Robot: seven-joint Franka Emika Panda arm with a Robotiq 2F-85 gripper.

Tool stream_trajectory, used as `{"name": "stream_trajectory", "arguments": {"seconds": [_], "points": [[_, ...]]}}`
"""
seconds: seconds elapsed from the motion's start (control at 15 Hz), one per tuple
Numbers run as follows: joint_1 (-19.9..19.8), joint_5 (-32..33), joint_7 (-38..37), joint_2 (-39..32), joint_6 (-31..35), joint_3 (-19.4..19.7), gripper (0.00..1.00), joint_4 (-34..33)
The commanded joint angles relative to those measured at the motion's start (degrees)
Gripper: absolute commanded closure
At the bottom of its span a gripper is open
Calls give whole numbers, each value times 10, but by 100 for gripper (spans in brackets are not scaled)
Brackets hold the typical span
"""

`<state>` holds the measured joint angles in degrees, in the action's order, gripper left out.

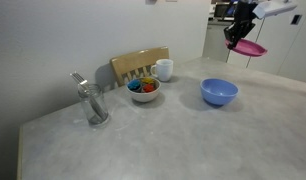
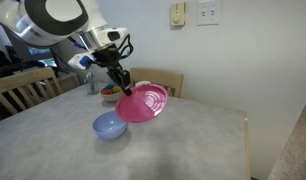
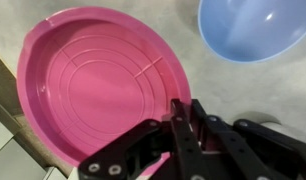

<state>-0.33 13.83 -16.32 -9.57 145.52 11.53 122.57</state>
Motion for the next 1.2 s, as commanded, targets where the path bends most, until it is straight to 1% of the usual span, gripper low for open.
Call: {"name": "stream_trajectory", "arguments": {"seconds": [0.0,0.2,0.47,0.87,1.13], "points": [[14,22,-67,27,-25,-22,97,14],[31,44,-127,26,-49,-38,97,4],[44,50,-177,16,-81,-58,97,-14],[48,40,-192,-22,-142,-74,97,-60],[66,42,-197,-82,-193,-85,97,-121]]}}
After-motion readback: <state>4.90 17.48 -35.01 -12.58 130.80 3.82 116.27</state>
